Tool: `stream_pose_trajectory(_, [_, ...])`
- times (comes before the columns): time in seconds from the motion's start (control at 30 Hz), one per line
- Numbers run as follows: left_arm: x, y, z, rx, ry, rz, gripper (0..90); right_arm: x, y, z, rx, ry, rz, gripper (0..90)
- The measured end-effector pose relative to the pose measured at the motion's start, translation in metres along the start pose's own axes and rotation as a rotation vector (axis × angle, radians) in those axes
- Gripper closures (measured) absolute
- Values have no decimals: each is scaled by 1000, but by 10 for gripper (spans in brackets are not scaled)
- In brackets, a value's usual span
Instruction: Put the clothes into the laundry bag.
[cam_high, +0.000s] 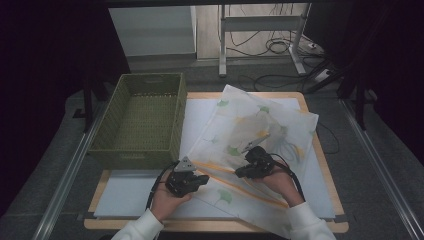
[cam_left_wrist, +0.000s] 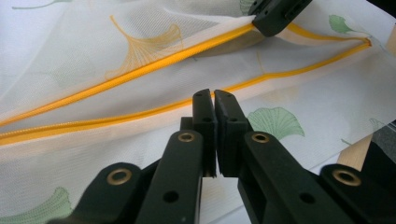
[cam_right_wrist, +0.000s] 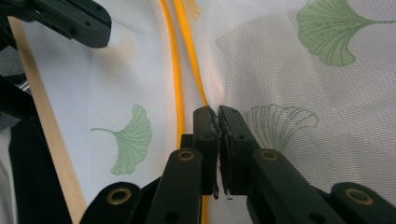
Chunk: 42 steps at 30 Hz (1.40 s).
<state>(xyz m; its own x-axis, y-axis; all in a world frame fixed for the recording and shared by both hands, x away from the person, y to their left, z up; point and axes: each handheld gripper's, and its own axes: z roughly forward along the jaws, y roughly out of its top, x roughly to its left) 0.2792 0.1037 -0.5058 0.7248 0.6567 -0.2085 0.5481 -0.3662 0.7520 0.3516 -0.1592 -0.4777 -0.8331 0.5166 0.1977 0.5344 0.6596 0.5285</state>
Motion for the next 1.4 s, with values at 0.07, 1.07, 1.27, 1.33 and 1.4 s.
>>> stream_pose_trajectory(0.07, [1,0,0,-6,7,-1,845,0,0,1,5,0,-3,839])
stream_pose_trajectory(1.07, [12,-12,-8,-11,88,-48,340,-2,-7,27,98,-7,-5,830])
stream_pose_trajectory(1.27, [13,-12,-8,-17,94,-50,334,-1,-6,22,71,15,-11,686])
stream_pose_trajectory(1.33, [13,-12,-9,-24,99,-53,334,-1,-4,16,32,25,-4,590])
stream_pose_trajectory(1.4, [14,-12,-10,-31,105,-56,334,-4,-2,6,-42,47,15,523])
